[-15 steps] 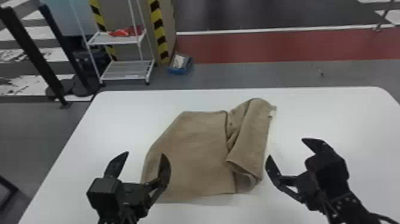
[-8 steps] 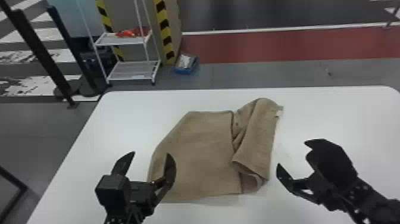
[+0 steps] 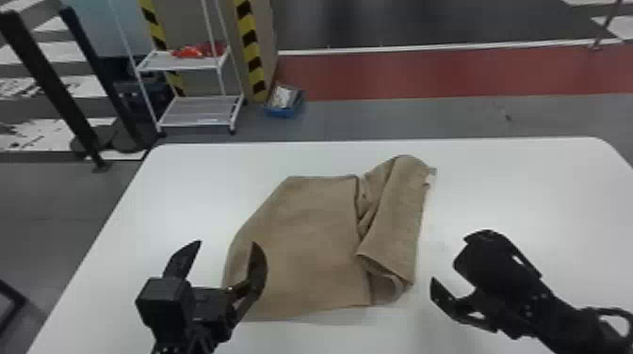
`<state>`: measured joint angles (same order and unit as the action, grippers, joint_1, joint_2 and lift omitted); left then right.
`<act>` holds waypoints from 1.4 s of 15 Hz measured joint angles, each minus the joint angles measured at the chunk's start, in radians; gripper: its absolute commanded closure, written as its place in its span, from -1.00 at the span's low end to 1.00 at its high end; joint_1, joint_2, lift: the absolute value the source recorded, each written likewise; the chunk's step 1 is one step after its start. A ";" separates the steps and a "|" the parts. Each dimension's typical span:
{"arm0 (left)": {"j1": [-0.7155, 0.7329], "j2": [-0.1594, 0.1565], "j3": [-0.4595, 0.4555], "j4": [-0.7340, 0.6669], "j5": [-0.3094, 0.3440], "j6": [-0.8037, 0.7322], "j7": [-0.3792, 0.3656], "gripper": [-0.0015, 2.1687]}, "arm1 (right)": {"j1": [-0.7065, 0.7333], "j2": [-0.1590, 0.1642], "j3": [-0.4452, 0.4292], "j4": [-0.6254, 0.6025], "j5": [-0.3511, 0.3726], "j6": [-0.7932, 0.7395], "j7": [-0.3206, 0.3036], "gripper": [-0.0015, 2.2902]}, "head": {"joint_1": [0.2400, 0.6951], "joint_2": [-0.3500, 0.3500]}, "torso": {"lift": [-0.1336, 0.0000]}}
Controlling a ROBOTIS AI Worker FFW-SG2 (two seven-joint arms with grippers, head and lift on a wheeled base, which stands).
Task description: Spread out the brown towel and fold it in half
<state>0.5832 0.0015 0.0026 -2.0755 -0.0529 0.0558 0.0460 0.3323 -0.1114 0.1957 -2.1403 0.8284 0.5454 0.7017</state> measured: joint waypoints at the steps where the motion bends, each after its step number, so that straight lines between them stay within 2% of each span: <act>1: 0.000 0.000 0.000 0.001 0.000 0.001 0.000 -0.91 | -0.003 0.000 0.009 0.012 0.004 -0.001 0.000 -0.83 | 1.00 0.34 | -0.91; 11: -0.002 0.000 0.011 0.010 0.014 0.002 0.000 -0.91 | -0.083 0.012 0.135 0.148 0.060 0.015 -0.008 -0.69 | 1.00 0.55 | -0.91; 14: -0.005 0.000 0.014 0.017 0.023 0.002 0.002 -0.91 | -0.087 0.017 0.143 0.150 0.063 0.016 -0.007 -0.64 | 1.00 0.59 | -0.91; 21: -0.007 0.000 0.013 0.024 0.034 0.002 0.002 -0.91 | -0.101 0.020 0.121 0.140 0.065 0.031 0.001 -0.58 | 1.00 0.53 | -0.91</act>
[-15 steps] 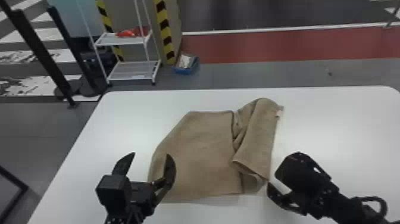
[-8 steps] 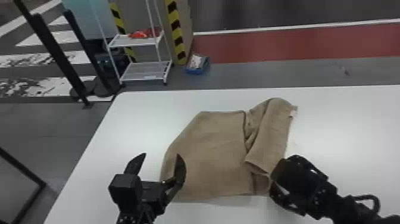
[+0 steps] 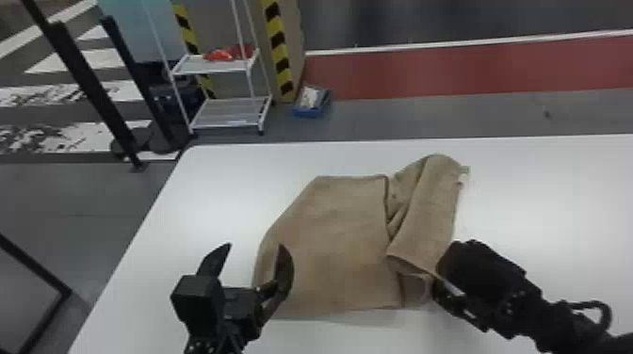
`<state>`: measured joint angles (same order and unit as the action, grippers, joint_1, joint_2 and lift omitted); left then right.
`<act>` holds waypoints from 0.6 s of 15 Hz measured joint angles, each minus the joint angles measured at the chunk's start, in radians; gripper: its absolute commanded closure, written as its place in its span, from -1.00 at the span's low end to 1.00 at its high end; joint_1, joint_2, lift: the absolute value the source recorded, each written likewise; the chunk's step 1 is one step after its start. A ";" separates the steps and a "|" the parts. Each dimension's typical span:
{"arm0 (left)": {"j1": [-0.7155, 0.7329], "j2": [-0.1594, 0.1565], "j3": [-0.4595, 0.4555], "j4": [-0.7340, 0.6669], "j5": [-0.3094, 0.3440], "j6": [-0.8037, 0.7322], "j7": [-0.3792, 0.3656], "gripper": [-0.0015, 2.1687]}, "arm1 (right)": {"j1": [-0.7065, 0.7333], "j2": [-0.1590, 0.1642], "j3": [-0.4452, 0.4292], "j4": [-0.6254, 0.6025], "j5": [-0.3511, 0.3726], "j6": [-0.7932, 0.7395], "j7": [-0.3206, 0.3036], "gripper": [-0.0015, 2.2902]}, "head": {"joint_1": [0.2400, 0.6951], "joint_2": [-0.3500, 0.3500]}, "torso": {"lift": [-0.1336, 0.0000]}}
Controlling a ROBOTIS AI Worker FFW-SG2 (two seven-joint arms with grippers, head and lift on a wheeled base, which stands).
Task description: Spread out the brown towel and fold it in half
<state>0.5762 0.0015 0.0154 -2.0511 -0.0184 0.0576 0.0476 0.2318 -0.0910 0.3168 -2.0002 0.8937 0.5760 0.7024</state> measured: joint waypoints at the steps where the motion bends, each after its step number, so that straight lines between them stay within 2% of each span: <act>1: 0.002 0.000 -0.001 -0.001 0.000 0.000 0.000 -0.91 | -0.007 0.003 0.003 0.007 0.004 0.004 0.000 -0.56 | 1.00 0.53 | -0.91; 5: 0.005 0.000 0.002 -0.005 0.012 0.000 0.000 -0.91 | -0.013 0.010 -0.001 0.014 0.009 0.013 0.013 -0.23 | 1.00 0.54 | -0.91; 9: 0.000 0.000 0.001 -0.005 0.018 0.000 0.000 -0.91 | 0.010 0.007 -0.026 -0.017 0.007 0.019 0.026 -0.23 | 1.00 0.49 | -0.91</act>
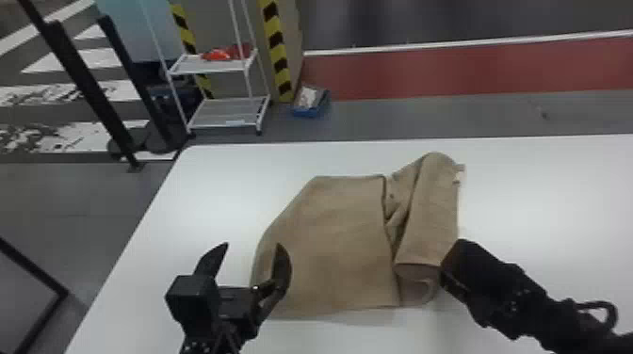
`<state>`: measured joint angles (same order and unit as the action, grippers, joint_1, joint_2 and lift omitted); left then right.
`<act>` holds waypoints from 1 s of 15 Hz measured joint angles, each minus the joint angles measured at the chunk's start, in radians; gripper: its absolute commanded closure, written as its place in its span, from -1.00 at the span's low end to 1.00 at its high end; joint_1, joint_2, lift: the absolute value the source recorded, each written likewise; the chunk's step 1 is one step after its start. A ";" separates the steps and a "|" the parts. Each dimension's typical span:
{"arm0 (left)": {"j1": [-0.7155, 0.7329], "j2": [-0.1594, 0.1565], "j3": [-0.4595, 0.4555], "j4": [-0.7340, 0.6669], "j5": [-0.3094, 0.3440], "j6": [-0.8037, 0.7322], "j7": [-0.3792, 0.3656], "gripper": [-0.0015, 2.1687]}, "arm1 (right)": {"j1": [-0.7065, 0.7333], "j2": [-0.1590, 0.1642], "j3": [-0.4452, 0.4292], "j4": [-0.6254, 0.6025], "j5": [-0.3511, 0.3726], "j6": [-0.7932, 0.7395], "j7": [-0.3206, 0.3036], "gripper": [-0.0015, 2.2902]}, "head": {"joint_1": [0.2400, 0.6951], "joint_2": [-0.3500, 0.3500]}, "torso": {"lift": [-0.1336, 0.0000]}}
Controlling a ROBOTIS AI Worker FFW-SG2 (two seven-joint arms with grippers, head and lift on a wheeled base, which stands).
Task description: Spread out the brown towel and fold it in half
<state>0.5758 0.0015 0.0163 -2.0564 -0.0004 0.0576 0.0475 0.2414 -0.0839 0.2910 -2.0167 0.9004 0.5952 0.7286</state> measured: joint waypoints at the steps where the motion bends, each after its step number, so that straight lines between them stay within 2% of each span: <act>1: -0.001 0.000 -0.001 0.000 0.000 0.002 0.000 -0.91 | 0.007 -0.002 -0.005 -0.012 -0.001 0.002 0.002 -0.22 | 1.00 0.49 | -0.91; 2: -0.002 0.000 -0.002 0.001 0.000 0.005 0.000 -0.91 | 0.013 -0.004 -0.011 -0.024 -0.003 0.002 0.003 -0.15 | 1.00 0.47 | -0.91; 4: -0.004 0.000 -0.002 0.002 0.002 0.009 0.000 -0.91 | 0.018 -0.007 -0.025 -0.033 -0.005 0.003 0.008 -0.15 | 1.00 0.44 | -0.91; 6: -0.006 0.000 -0.001 0.003 0.002 0.013 -0.009 -0.91 | 0.019 -0.008 -0.041 -0.034 -0.009 0.003 0.008 0.10 | 1.00 0.41 | -0.91; 8: -0.009 0.009 -0.001 0.005 -0.002 0.015 -0.041 -0.91 | 0.016 -0.008 -0.068 -0.039 -0.016 0.006 0.009 0.09 | 1.00 0.34 | -0.91; 10: -0.015 0.028 -0.003 0.015 0.001 0.015 -0.080 -0.91 | 0.014 -0.008 -0.104 -0.055 -0.035 0.023 0.018 0.09 | 1.00 0.26 | -0.91; 13: -0.016 0.081 0.004 0.023 0.006 0.010 -0.181 -0.91 | 0.017 -0.015 -0.147 -0.093 -0.071 0.078 0.027 0.09 | 1.00 0.11 | -0.91; 15: -0.003 0.113 0.031 0.006 0.003 0.011 -0.257 -0.91 | 0.017 -0.017 -0.155 -0.114 -0.074 0.118 0.030 0.09 | 1.00 0.08 | -0.91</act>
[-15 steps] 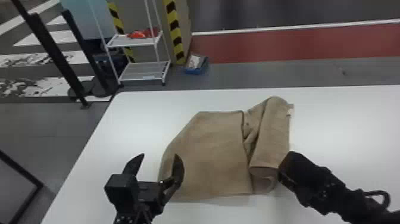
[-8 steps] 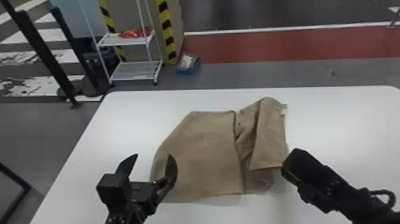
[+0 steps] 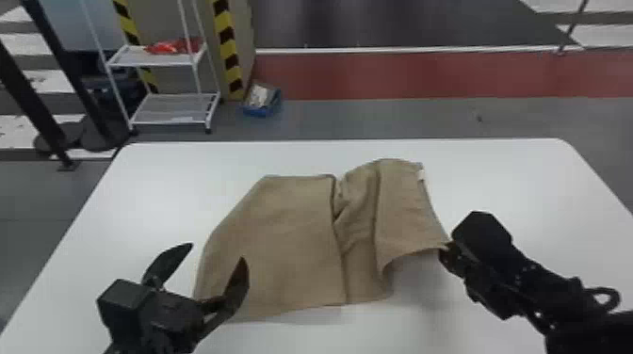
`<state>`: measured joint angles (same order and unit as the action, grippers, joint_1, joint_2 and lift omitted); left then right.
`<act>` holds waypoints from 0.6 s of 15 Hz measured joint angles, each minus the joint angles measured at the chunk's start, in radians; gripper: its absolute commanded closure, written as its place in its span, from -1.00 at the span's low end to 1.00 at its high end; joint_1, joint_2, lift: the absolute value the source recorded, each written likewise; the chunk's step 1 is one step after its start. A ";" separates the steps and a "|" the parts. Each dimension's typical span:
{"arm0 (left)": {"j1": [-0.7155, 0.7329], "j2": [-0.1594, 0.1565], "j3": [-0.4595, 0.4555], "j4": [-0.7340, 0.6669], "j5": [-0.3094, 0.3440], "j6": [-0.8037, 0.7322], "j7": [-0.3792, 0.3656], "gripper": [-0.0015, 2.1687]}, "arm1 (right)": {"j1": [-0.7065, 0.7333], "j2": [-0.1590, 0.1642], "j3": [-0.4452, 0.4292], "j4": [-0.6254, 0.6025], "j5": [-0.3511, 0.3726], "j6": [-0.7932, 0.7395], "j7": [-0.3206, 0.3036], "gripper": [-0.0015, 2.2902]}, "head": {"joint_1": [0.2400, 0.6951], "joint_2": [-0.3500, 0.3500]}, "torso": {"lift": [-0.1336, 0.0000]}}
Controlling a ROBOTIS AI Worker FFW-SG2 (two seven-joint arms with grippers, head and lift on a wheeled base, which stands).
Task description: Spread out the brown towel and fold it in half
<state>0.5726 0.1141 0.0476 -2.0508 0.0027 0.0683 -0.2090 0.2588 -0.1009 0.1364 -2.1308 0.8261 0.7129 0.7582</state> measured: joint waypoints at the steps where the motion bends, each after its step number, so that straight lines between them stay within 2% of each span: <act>1: 0.007 0.010 0.016 -0.014 -0.007 0.001 -0.038 -0.90 | -0.002 -0.001 -0.007 -0.004 -0.001 0.016 -0.001 0.09 | 1.00 0.08 | -0.91; 5: 0.034 0.028 0.050 -0.081 -0.097 0.040 -0.163 -0.90 | -0.027 -0.006 -0.052 0.005 -0.042 0.093 -0.008 0.09 | 1.00 -0.05 | -0.91; 9: 0.106 0.021 0.051 -0.132 -0.152 0.104 -0.247 -0.86 | -0.019 0.039 -0.116 0.016 -0.109 0.116 -0.004 0.09 | 1.00 -0.14 | -0.91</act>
<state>0.6781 0.1353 0.0989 -2.1827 -0.1495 0.1726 -0.4558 0.2401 -0.0620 0.0204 -2.1152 0.7171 0.8285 0.7541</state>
